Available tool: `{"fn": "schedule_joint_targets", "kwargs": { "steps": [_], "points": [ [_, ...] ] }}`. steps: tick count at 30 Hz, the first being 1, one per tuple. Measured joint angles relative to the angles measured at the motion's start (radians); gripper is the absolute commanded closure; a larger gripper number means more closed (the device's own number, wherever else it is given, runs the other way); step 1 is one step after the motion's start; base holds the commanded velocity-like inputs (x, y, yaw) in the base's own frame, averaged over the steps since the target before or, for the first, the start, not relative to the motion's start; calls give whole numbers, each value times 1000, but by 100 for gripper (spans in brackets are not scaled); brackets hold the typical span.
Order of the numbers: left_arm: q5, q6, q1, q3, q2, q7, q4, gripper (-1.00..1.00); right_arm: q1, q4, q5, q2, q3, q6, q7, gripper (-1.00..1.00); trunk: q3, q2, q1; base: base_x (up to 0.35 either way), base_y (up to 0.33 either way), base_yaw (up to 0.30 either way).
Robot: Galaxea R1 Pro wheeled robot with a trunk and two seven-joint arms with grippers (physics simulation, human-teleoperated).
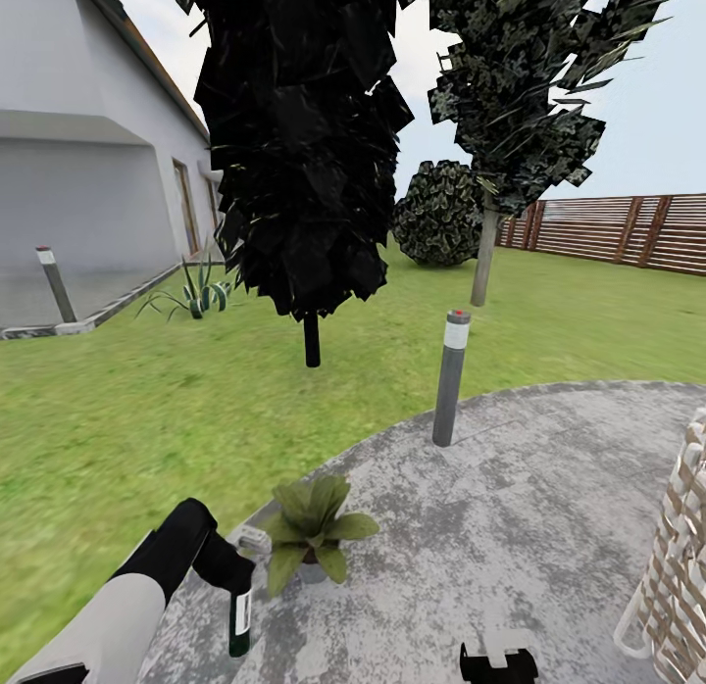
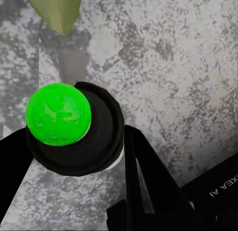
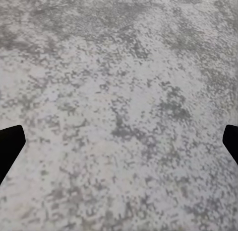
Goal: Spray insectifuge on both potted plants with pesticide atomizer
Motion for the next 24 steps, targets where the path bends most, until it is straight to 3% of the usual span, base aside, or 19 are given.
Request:
{"fn": "schedule_joint_targets", "kwargs": {
  "steps": [2,6,15,24],
  "points": [
    [-35,1,1,3,0,1,1,100,0,0,0,1,0,0,0,-100,0,0,0,1,0,83],
    [-54,3,1,2,1,23,2,100,0,0,0,3,0,0,0,-100,0,0,0,0,0,227],
    [-38,7,5,9,-5,148,3,100,0,-1,-1,3,0,0,-2,-100,0,0,0,5,-1,45],
    [-37,8,21,9,-8,150,44,100,1,0,-1,3,0,0,0,-100,0,0,0,145,-92,0]
  ]
}}
